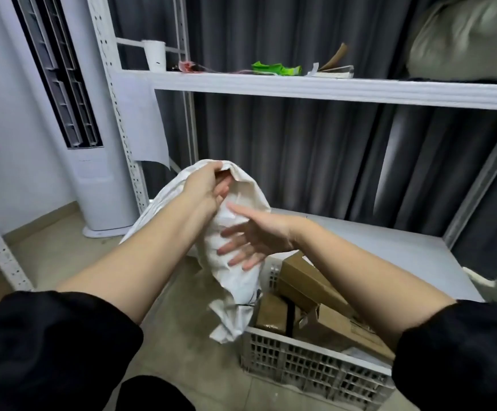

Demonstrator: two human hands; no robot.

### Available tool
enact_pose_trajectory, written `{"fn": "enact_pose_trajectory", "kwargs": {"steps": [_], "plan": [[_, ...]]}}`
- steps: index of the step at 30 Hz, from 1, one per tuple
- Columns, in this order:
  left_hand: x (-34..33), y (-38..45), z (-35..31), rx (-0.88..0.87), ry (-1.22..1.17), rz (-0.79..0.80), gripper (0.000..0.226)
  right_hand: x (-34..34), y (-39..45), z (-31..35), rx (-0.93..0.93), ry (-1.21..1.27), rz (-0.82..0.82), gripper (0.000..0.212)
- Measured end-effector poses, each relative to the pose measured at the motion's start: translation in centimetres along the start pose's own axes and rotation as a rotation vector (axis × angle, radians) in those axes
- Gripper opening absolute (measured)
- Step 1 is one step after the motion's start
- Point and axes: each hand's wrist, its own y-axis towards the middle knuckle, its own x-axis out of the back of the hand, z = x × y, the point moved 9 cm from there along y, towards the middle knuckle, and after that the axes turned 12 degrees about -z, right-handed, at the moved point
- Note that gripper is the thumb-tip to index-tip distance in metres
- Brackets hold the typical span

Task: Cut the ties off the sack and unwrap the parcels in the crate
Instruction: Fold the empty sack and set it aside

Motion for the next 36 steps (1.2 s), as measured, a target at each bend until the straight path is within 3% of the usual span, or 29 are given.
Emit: {"fn": "enact_pose_trajectory", "kwargs": {"steps": [2,6,9,12,14,16,17,19,20,22,23,25,27,29,31,33,36], "plan": [[-0.1,-0.8,0.1,-0.018,-0.016,-0.004,0.019,1.3,0.9,1.2,0.058,0.301,-0.100,0.094],[-0.6,-2.2,0.8,-0.028,0.006,0.022,0.021,4.2,1.7,3.5,0.134,0.581,-0.331,0.118],[-1.9,-4.1,1.6,-0.003,0.245,0.238,0.020,5.6,0.6,5.6,0.163,0.742,-0.385,0.095],[-2.0,-6.2,0.4,-0.185,0.675,0.504,0.023,7.0,0.2,7.5,0.215,0.774,-0.513,0.073],[-0.5,-5.3,-3.1,-0.505,0.750,0.384,0.028,8.6,1.0,7.9,0.258,0.754,-0.666,0.076],[2.5,-3.6,-7.0,-0.887,0.818,-0.013,0.030,9.5,0.9,7.9,0.272,0.716,-0.789,0.066],[3.4,-3.0,-7.0,-0.963,1.000,-0.121,0.048,9.8,1.0,7.7,0.263,0.687,-0.823,0.065],[4.7,0.9,-1.6,-0.755,1.430,0.036,0.110,10.6,1.1,7.2,0.259,0.663,-0.862,0.061],[5.8,2.5,1.3,-0.622,1.553,0.116,0.127,11.0,1.2,6.9,0.261,0.672,-0.874,0.055],[8.6,5.4,4.1,-0.528,1.634,0.069,0.129,11.8,1.3,6.5,0.267,0.668,-0.906,0.040],[9.6,6.4,4.6,-0.534,1.650,0.021,0.114,12.2,1.2,6.4,0.265,0.667,-0.921,0.033],[10.2,7.4,4.1,-0.638,1.635,-0.058,0.060,12.8,0.4,6.2,0.284,0.679,-0.923,0.014],[10.1,6.9,1.3,-0.767,1.524,-0.222,0.031,13.8,-0.3,5.7,0.317,0.722,-0.946,0.009],[11.2,6.6,-2.5,-0.753,1.257,-0.434,0.027,13.7,-0.2,4.6,0.257,0.675,-0.926,0.013],[12.5,6.5,-5.4,-0.654,0.887,-0.568,0.029,11.1,1.2,4.4,0.135,0.519,-0.702,0.029],[12.1,5.4,-6.6,-0.630,0.590,-0.609,0.029,7.4,2.1,5.7,0.124,0.289,-0.432,0.055],[8.8,2.0,-6.8,-0.815,0.399,-0.512,0.026,4.7,2.5,8.9,0.219,0.143,-0.358,0.086]]}}
